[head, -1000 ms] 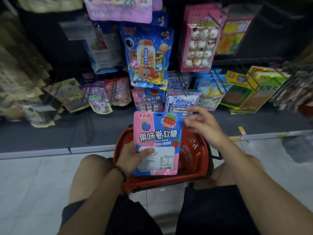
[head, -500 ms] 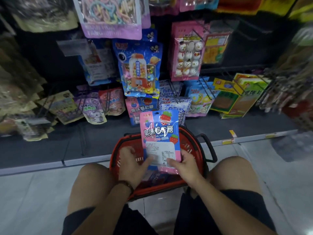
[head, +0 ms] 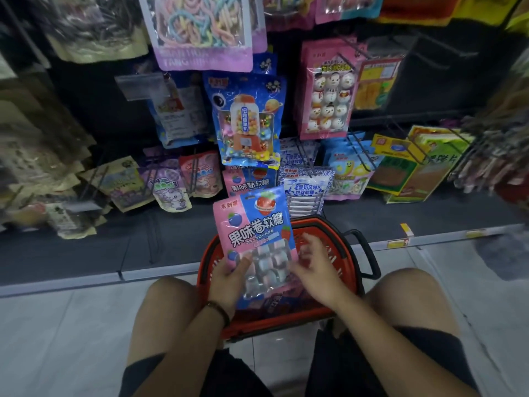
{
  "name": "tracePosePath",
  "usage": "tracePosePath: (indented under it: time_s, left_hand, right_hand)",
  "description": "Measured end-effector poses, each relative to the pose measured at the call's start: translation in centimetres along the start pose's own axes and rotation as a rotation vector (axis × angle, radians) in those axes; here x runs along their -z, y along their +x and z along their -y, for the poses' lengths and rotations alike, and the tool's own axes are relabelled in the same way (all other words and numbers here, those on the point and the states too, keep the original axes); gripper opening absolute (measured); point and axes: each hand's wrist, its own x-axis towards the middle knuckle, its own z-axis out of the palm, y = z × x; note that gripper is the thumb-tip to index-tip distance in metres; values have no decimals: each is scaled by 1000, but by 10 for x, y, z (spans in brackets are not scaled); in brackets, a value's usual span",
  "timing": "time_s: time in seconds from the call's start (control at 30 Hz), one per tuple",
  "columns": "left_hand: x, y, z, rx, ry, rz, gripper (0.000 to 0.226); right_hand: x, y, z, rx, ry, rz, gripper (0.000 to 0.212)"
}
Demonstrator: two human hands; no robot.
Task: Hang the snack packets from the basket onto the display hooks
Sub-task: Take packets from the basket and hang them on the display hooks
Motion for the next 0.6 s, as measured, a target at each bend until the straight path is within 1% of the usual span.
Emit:
tracePosePath:
  time_s: [0.03, 0.1, 0.17, 0.23, 0.33, 0.4, 0.5, 0.6]
  left_hand:
    - [0, -1, 1, -13, 33, 10, 19]
    - [0, -3, 4, -42, 88, 46, 17]
    - [-3, -8, -1, -81, 139, 72, 18]
    - [-3, -6, -3, -137, 186, 56, 21]
    - [-2, -2, -6, -141, 74, -13, 20]
    - [-1, 2, -7, -157, 67, -36, 21]
    - [4, 11, -14, -195, 193, -16, 12]
    - [9, 34, -18, -222, 342, -30, 10]
  right_hand:
    - [5, 5, 6, -28, 66, 55, 68]
    - [12, 14, 17, -37, 155, 112, 43]
    - [13, 21, 21, -13, 213, 82, 25]
    - [15, 28, 20, -17, 265, 82, 14]
    - [14, 34, 19, -14, 283, 133, 15]
    - [11, 36, 18, -4, 271, 150, 20]
    - [10, 44, 15, 11, 199, 120, 30]
    - [13, 57, 15, 42, 90, 78, 33]
